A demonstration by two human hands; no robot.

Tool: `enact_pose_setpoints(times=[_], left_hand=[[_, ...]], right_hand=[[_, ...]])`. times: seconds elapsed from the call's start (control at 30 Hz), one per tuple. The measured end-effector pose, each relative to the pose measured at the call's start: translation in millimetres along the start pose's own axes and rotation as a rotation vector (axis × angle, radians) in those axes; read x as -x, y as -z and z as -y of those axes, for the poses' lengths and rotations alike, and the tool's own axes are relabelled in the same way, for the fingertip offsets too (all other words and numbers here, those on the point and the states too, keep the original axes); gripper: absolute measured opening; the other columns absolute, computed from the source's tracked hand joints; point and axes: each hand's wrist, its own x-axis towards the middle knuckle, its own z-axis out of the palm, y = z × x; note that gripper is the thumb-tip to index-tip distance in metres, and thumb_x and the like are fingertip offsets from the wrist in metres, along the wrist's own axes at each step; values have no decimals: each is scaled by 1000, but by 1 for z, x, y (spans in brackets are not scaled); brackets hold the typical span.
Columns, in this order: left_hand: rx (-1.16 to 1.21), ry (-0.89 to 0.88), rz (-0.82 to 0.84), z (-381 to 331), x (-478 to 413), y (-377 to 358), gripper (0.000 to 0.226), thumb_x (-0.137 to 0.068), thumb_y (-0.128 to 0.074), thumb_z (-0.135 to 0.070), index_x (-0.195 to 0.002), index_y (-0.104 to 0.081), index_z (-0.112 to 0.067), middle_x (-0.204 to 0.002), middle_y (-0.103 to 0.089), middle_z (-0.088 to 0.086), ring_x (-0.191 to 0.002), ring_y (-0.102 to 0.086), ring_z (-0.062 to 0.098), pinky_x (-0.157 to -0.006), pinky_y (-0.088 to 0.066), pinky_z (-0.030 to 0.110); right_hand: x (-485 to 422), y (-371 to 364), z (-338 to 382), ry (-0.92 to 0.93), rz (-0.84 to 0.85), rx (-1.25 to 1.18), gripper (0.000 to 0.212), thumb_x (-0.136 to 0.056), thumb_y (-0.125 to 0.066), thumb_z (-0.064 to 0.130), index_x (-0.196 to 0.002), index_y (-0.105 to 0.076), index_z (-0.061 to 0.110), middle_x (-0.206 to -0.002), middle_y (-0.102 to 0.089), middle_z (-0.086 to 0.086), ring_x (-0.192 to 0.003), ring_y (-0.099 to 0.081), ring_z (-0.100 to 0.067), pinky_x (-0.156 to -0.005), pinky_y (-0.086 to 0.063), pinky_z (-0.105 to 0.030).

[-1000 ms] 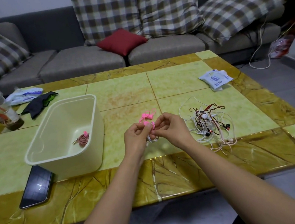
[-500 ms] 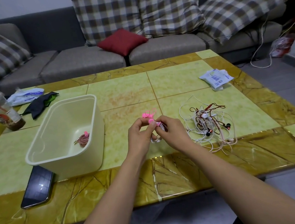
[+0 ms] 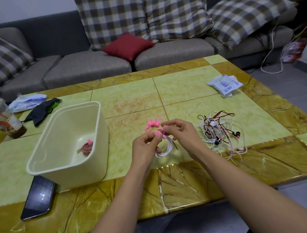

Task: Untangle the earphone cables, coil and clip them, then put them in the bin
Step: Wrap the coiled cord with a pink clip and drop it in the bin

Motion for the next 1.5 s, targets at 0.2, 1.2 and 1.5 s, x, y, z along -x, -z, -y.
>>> enact_pose_setpoints(times=[0.2,1.2,1.5], left_hand=[[49,31,-37,0,0,1,16,-83,-76,-14,-79,-66,-2,-85,-73,15,-42,-54,11,-43,-41,17],[-29,-54,-59,3,2,5,12,-83,-75,-12,-89,-75,-2,-81,-74,12,-48,-57,12,-54,-50,21],[-37,-48,-95,4,2,6,15,-80,-78,-16,-87,-75,-4,-79,-75,10,-48,-57,14,-53,-48,21]], right_hand=[[0,3,-6,-17,37,-41,30,-89,-70,14,-115,-60,3,-82,-76,-7,-81,-71,-8,-69,-48,-13],[0,4,-6,-11,35,23,13,-81,-76,4,-94,-75,1,-78,-74,-6,-73,-70,-8,-69,-51,-16],[1,7,-2,-42,95,69,17,-83,-73,3,-100,-77,4,-86,-76,-7,-77,-69,-4,-68,-49,-13]])
